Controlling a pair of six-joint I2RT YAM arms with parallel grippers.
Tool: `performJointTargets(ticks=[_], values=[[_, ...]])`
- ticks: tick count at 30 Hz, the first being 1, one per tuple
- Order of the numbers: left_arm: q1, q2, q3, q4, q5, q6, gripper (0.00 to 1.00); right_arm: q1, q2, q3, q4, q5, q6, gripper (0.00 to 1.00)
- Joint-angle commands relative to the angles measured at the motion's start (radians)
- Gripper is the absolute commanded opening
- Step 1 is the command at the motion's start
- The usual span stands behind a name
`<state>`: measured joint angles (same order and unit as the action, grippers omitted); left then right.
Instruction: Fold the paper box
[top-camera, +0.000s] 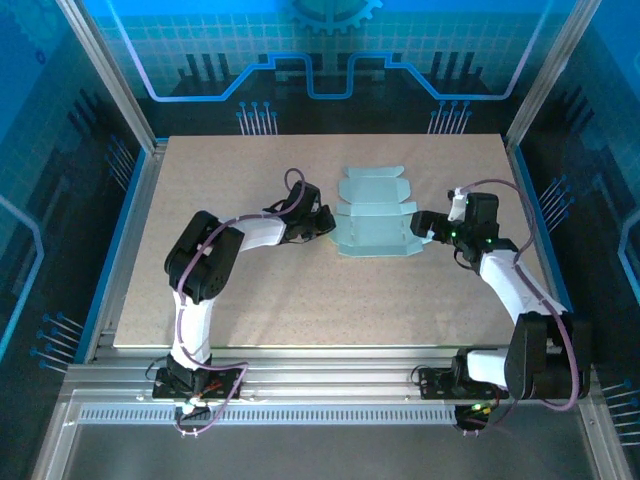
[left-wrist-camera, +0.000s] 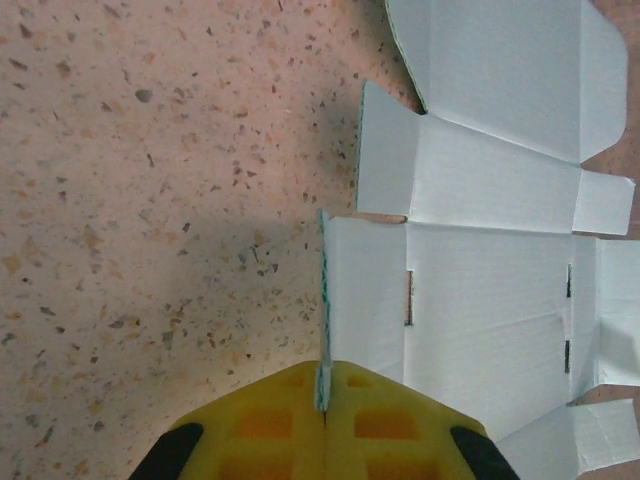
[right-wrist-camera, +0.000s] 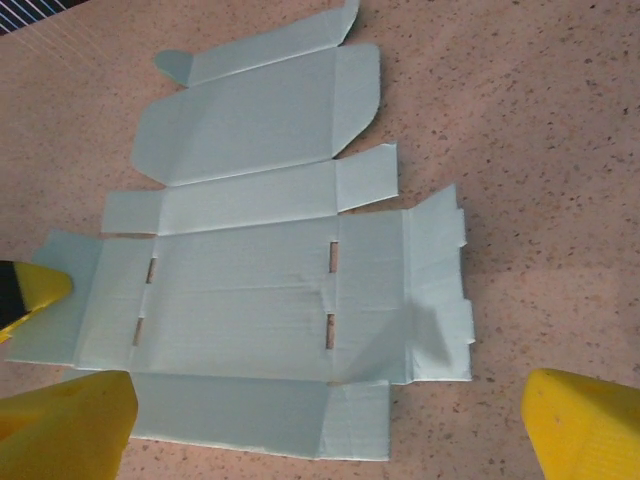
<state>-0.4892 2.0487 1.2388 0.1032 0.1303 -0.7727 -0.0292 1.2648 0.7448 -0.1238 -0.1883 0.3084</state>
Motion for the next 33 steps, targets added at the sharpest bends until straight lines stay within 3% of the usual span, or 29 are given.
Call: performJointTargets(ticks=[1, 10, 15, 17, 25, 33], values=[[-0.006, -0.072, -0.076, 0.064, -0.061, -0.055, 0.0, -0.018, -0.029, -0.036, -0.031, -0.05, 0.086, 1.0], [-0.033, -0.188, -0.303, 0.221, -0.239, -0.322, 0.0, -0.003, -0.026, -0.117, 0.06, -0.109, 0.481, 0.96], [-0.069, -0.221, -0.319, 0.189, -0.301, -0.398, 0.0, 0.043, 0.025, -0.166, 0.198, -0.139, 0.682, 0.71], [-0.083, -0.22, -0.327, 0.192, -0.319, -0.427, 0.0, 0.073, 0.064, -0.174, 0.26, -0.154, 0.743, 0.66], [-0.118, -0.197, -0.321, 0.228, -0.331, -0.474, 0.0, 0.201, 0.262, -0.145, 0.455, -0.189, 0.912, 0.64], [-0.119, -0.196, -0.317, 0.228, -0.324, -0.47, 0.0, 0.228, 0.369, -0.122, 0.502, -0.178, 0.954, 0.54]])
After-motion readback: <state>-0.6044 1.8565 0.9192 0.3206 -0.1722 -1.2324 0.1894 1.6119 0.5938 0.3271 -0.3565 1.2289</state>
